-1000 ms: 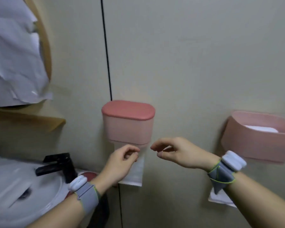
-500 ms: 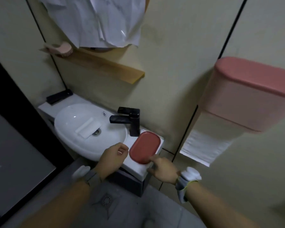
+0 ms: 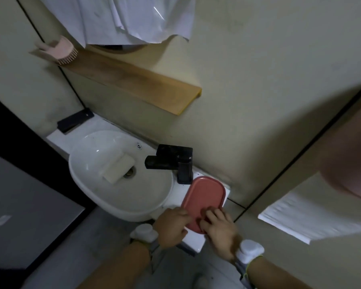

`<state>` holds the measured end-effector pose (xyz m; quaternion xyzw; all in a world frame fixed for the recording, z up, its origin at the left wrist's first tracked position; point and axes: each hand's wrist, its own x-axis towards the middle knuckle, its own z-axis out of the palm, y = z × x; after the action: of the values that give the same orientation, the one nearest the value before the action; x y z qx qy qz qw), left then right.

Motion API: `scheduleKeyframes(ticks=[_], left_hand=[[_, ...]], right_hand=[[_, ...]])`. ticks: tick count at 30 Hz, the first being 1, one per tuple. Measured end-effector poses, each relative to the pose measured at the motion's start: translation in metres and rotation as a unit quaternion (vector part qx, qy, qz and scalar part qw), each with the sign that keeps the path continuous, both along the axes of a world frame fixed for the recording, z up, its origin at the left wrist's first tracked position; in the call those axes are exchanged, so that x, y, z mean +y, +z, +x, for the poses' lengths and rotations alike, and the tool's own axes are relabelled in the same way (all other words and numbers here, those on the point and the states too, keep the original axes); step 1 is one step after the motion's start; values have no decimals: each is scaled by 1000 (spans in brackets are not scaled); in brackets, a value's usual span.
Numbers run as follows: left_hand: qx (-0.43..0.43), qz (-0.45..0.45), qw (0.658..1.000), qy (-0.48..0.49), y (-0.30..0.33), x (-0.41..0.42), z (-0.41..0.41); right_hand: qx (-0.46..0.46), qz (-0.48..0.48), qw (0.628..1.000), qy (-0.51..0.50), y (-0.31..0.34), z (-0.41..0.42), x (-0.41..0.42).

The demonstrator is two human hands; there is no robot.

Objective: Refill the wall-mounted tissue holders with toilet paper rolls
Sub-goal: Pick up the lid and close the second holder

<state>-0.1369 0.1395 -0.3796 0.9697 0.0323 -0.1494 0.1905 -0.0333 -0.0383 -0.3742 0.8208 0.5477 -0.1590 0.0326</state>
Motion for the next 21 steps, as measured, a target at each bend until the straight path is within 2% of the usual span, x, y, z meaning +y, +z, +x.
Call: scheduleKeyframes(ticks=[3,6,10,16,21], left_hand=[[-14,34,998,-42,-13,3,3],[-31,54,996,-60,-17,7,6],[-102,51,991,-68,-4,12,9],[-222,-72,972,-18,42,27,-2],[-240,-222,945,6,91,31,-9]], right_hand=[[-43,10,999,-5,3,2,2],[-31,32,999,-13,9,1,4],[-60,92,993,-47,24,-13,7],[-8,221,968,-116,57,-24,24],[94,310,915,-241,103,-44,17]])
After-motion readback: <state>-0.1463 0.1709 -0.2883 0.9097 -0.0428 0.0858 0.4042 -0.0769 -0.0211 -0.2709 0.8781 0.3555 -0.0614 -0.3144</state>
